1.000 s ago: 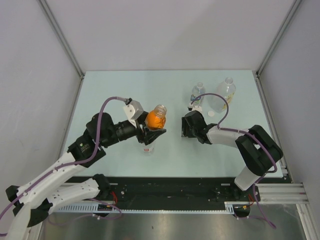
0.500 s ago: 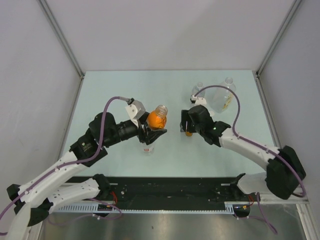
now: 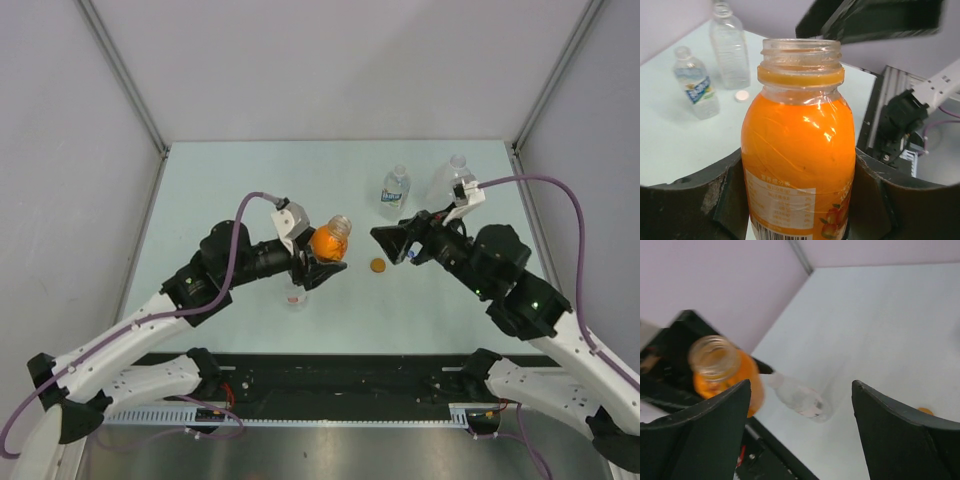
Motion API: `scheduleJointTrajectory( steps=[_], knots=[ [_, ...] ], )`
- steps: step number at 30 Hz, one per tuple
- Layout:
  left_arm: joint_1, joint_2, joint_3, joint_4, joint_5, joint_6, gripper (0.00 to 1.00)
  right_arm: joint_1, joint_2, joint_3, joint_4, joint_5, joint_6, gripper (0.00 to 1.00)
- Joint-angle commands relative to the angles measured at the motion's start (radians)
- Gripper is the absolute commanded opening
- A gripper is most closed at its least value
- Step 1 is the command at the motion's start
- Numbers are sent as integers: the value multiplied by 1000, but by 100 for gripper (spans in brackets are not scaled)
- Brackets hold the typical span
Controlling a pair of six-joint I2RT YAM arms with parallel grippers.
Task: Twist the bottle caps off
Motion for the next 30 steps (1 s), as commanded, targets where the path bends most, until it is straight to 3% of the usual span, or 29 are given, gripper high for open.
scheduleJointTrajectory(
  steps=[1,5,18,24,30],
  knots=[
    [10,35,-22,133,229,8,0,2,-71,-3,118,-281,32,96],
    [11,92,6,144,346,-13,0,2,-81,-2,120,-399,51,100],
    [10,148,52,145,381,-42,0,13,-19,-2,36,-375,29,99],
    [10,152,52,141,389,-42,0,22,5,-2,72,-343,21,90],
    [10,152,54,133,388,-41,0,25,37,-2,111,-369,21,69]
  ],
)
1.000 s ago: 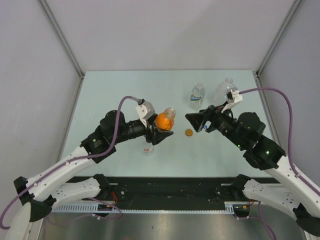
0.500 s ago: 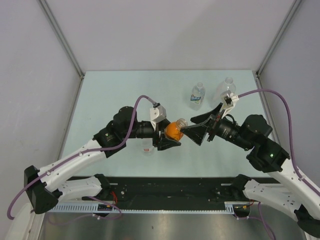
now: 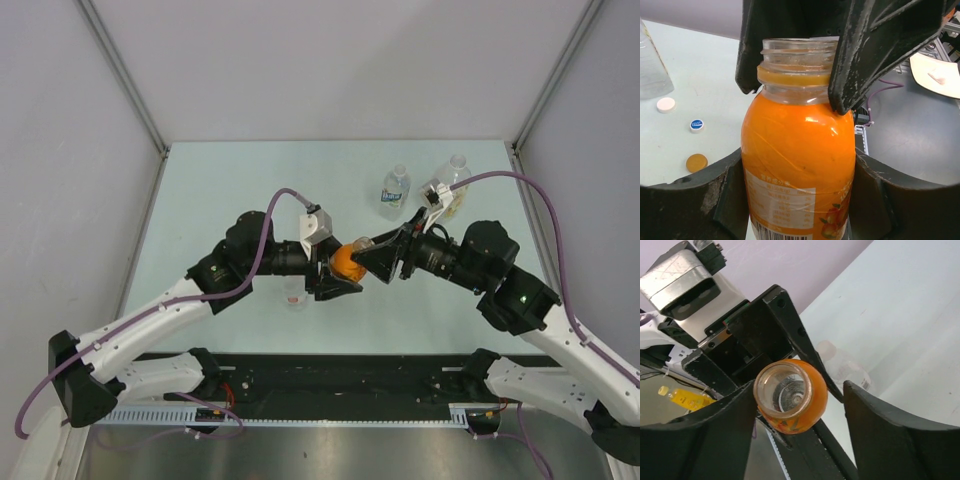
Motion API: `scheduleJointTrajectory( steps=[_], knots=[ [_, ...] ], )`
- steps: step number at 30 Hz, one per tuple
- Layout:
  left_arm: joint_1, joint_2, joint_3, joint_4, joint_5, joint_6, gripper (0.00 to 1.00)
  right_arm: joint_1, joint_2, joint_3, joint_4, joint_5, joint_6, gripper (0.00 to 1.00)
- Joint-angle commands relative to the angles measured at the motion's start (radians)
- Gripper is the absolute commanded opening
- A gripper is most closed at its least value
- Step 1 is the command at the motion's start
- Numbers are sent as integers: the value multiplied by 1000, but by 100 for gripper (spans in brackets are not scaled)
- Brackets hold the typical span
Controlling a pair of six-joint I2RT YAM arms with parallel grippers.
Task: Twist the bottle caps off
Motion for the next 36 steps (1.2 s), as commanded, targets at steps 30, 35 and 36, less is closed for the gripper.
scheduleJointTrajectory(
  steps=[30,35,36],
  knots=[
    [12,-229,36,-211,-687,110,100,-30,56,116,55,344,-97,0],
    [14,-352,13,-246,-872,64,100,-85,192,122,90,536,-138,0],
    [14,-369,8,-249,-889,57,100,-88,255,122,104,576,-158,0]
  ],
)
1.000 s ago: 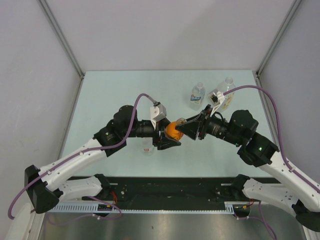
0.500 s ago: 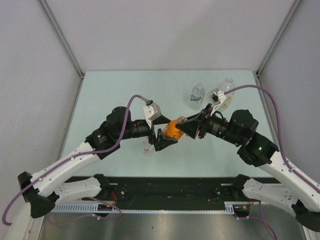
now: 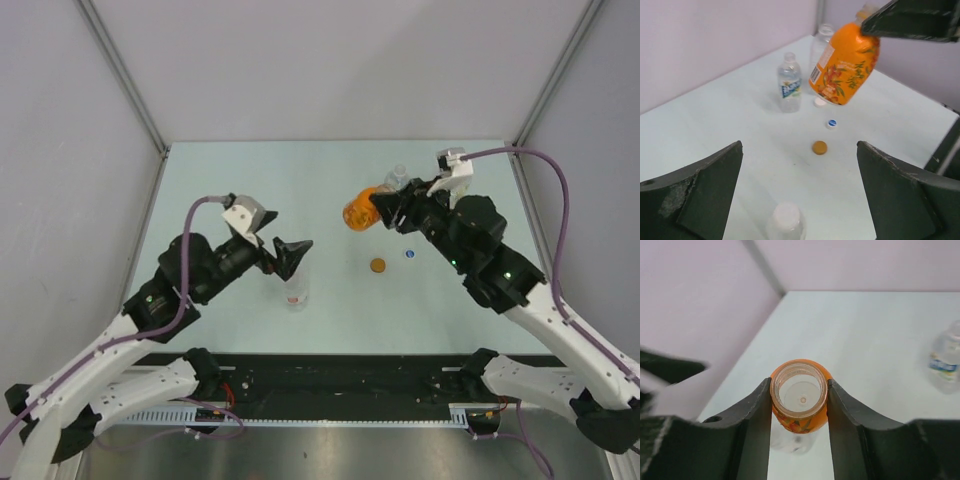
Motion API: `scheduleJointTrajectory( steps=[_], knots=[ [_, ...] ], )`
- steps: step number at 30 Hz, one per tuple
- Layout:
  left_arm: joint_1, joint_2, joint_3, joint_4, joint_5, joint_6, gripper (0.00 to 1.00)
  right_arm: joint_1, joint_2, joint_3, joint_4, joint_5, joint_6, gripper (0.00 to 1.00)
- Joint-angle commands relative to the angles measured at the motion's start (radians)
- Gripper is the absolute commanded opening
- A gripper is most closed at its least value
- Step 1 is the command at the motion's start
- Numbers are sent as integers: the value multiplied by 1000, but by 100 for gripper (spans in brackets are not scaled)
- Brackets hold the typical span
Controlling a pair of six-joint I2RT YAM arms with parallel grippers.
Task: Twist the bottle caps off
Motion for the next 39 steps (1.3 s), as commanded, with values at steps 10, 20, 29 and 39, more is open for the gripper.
scheduleJointTrajectory(
  steps=[10,20,29,39],
  knots=[
    [6,-208,-40,-82,-212,-42,100,-70,515,28,379,345,-194,0],
    [6,-254,-100,-94,-198,-45,100,-119,795,105,425,309,-143,0],
    [6,-277,-112,-106,-220,-11,100,-133,969,186,412,269,-108,0],
    [6,-268,-144,-99,-257,7,100,-142,1068,258,396,295,-123,0]
  ],
)
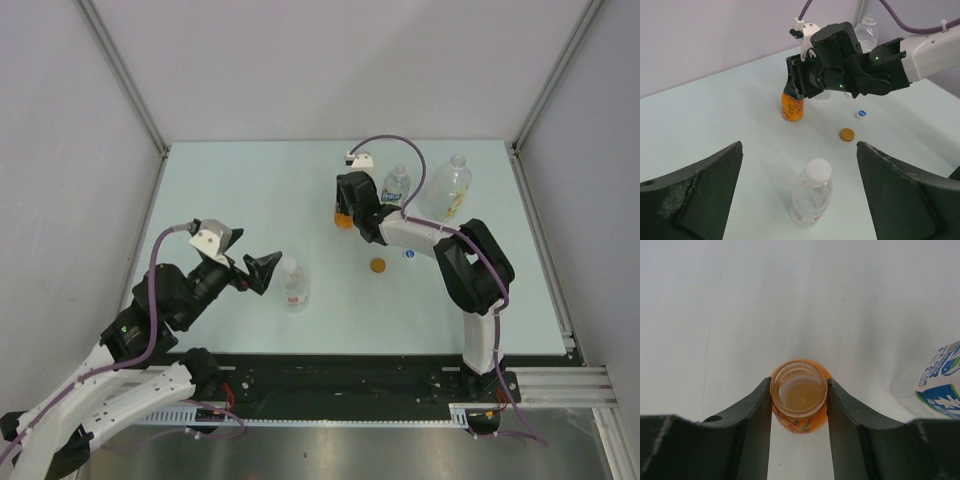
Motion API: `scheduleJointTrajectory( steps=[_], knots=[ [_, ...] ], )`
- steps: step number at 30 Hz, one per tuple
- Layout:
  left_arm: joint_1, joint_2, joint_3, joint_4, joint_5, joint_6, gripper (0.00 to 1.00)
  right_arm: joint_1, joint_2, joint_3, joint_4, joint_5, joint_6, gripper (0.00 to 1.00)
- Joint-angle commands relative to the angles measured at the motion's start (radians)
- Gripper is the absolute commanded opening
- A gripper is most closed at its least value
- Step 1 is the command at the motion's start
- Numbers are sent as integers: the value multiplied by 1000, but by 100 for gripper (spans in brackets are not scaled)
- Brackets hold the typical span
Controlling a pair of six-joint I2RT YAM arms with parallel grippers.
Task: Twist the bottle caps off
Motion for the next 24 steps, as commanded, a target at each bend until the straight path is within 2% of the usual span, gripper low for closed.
scheduleJointTrajectory(
  steps=[1,10,14,17,24],
  knots=[
    [6,1,-15,22,-34,24,100,-12,36,51,35,34,-3,0],
    [6,11,-27,32,-32,31,100,-11,95,106,6,68,-23,0],
    [6,8,-32,38,-32,28,100,-1,81,106,-15,68,-20,38],
    [6,8,-30,39,-32,22,100,8,64,106,-26,72,-17,52],
    [6,4,-33,35,-22,10,100,20,32,106,-44,86,-14,69]
  ],
)
